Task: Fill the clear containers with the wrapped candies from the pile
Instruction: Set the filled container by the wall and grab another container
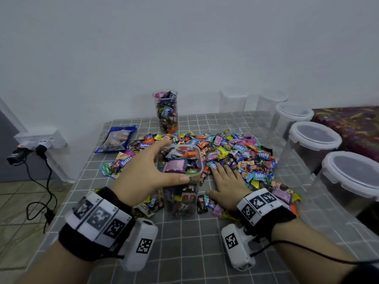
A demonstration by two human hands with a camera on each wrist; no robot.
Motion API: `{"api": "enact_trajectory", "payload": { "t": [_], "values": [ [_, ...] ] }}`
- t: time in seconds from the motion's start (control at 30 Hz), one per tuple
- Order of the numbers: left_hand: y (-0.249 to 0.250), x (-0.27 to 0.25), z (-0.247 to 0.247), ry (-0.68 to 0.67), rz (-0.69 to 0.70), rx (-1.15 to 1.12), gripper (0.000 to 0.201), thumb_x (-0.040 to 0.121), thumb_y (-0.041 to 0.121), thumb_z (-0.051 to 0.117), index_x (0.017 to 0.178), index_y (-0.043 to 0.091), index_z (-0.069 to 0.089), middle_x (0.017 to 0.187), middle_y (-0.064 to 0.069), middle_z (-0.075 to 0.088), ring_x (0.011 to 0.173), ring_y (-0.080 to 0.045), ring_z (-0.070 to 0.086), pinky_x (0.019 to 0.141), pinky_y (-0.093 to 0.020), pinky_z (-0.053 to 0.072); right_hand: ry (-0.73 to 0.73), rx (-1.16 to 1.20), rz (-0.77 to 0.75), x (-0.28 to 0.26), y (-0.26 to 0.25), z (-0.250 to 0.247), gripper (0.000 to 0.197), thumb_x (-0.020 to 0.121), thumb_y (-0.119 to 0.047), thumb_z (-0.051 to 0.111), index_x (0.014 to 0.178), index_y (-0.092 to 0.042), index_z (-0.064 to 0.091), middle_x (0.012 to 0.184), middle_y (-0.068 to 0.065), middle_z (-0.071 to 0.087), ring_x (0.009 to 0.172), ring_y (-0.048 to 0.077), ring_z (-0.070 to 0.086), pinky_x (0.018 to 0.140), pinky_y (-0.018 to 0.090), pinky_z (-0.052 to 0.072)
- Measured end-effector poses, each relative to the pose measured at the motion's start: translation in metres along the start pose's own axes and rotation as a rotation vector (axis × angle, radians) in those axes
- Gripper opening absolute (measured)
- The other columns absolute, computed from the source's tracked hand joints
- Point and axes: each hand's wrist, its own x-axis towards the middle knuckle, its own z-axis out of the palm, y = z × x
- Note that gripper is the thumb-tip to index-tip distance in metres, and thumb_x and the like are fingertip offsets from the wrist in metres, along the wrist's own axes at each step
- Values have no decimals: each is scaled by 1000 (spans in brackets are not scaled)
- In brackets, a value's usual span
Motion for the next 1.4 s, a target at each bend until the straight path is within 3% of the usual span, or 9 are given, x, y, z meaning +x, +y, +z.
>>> {"api": "enact_trajectory", "payload": {
  "t": [0.1,0.2,0.37,0.5,0.57,1.07,1.23,1.33,1.4],
  "values": [
    [15,17,-12,41,29,-95,108,26,76,76,123,41,47,119,25,54,109,3,56,98,-34,46,-1,0,-8,-1,0,0,77,96,-55,30,151,-18,-8,158,4,-16,146,23,-12,118,43,-4],
    [39,47,-22,117,86,-141,101,35,60,76,126,34,43,111,30,52,99,15,55,90,-19,44,0,8,-14,-1,0,-1,77,96,-55,31,151,-18,-8,158,4,-16,146,23,-13,118,43,-4],
    [62,117,-23,262,111,-109,119,39,61,74,141,14,37,130,3,49,115,-12,52,101,-37,45,-3,33,-33,-2,2,-1,77,96,-55,30,151,-18,-9,158,3,-18,145,23,-15,116,41,-7],
    [59,178,-6,370,56,-83,95,64,46,82,140,10,38,138,-4,48,115,-10,49,100,-24,40,10,46,-40,0,4,1,79,95,-56,31,151,-18,-9,158,3,-19,145,22,-16,116,41,-8],
    [53,203,7,404,22,-70,91,67,46,80,140,11,38,137,-2,50,116,-11,50,99,-22,39,21,52,-49,1,5,2,79,95,-56,32,151,-17,-8,158,3,-19,145,23,-17,116,42,-8],
    [4,295,64,368,-175,21,109,62,59,75,145,6,28,143,-11,42,129,-27,42,106,-36,36,67,134,-81,2,6,2,82,94,-55,38,151,-18,-6,158,1,-17,145,21,-18,115,40,-12],
    [13,296,60,226,-195,150,105,74,58,67,149,6,15,151,-13,30,135,-31,34,108,-40,32,62,137,-82,1,6,1,81,94,-54,39,151,-17,-6,158,1,-17,144,21,-18,116,40,-12],
    [23,293,60,194,-196,223,97,77,59,64,144,2,24,147,-15,36,131,-33,39,103,-41,34,61,138,-80,0,5,1,81,94,-54,39,151,-18,-6,158,1,-17,144,21,-18,116,39,-13],
    [26,292,62,268,-188,252,97,72,65,61,138,0,34,141,-16,42,127,-34,43,103,-42,36,61,139,-81,1,5,1,81,94,-55,39,151,-18,-6,158,1,-17,145,21,-17,115,39,-13]
  ]
}}
